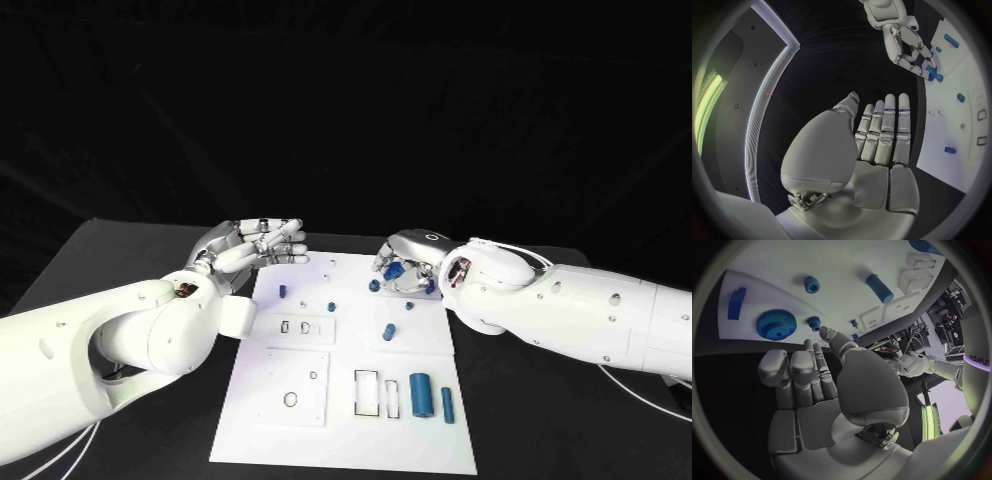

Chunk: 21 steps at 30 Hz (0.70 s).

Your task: Assemble the parts on the task board

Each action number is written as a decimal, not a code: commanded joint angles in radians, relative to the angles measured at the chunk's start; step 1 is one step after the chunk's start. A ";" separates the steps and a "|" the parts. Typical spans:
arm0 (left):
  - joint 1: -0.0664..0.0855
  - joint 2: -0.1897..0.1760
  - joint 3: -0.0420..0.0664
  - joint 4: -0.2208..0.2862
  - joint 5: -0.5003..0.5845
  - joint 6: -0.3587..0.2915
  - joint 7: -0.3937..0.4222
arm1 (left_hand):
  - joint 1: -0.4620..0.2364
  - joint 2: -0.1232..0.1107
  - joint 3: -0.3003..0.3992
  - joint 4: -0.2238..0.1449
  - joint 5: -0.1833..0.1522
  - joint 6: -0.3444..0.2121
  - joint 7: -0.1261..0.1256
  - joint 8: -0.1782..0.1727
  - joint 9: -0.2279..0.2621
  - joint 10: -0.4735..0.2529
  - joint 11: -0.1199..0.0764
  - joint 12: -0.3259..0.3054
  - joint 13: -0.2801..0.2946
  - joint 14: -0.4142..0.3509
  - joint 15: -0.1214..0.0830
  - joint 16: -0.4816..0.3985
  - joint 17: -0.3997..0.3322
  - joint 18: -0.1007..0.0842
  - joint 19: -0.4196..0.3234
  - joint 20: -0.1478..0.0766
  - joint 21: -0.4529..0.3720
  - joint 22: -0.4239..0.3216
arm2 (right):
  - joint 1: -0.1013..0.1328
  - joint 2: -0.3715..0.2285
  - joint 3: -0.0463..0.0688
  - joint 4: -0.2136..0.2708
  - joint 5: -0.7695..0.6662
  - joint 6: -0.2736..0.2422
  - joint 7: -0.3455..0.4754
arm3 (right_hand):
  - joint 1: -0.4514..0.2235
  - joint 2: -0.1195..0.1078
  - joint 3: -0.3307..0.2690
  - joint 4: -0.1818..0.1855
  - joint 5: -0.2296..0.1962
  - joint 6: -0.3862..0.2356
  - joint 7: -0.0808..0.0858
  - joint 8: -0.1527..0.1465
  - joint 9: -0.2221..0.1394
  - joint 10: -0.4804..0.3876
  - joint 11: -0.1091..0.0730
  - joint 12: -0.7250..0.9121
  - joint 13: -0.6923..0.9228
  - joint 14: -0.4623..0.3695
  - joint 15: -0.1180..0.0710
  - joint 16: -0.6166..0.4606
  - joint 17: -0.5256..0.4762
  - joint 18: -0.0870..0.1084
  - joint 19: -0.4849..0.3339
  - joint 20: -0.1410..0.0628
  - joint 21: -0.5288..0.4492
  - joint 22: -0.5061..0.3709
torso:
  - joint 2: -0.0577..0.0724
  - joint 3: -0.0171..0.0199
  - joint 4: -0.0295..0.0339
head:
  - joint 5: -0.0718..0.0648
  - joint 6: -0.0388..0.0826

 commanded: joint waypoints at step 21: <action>0.007 -0.003 0.002 0.006 -0.006 0.021 0.008 | -0.003 -0.007 0.006 0.002 -0.004 0.004 0.002 -0.010 -0.002 0.002 0.001 -0.010 -0.002 0.002 0.001 0.005 0.003 0.011 0.004 -0.003 0.012 0.006 | 0.001 0.022 0.001 -0.003 -0.061 0.065 -0.044 | 0.005 0.000 0.016 0.025 0.004 0.002 0.002 -0.001 0.005 0.000 0.002 0.027 -0.005 0.038 0.005 0.148 0.146 -0.037 0.073 0.005 0.091 0.150 | 0.029 -0.0053 0.0033 | 0.001 0.020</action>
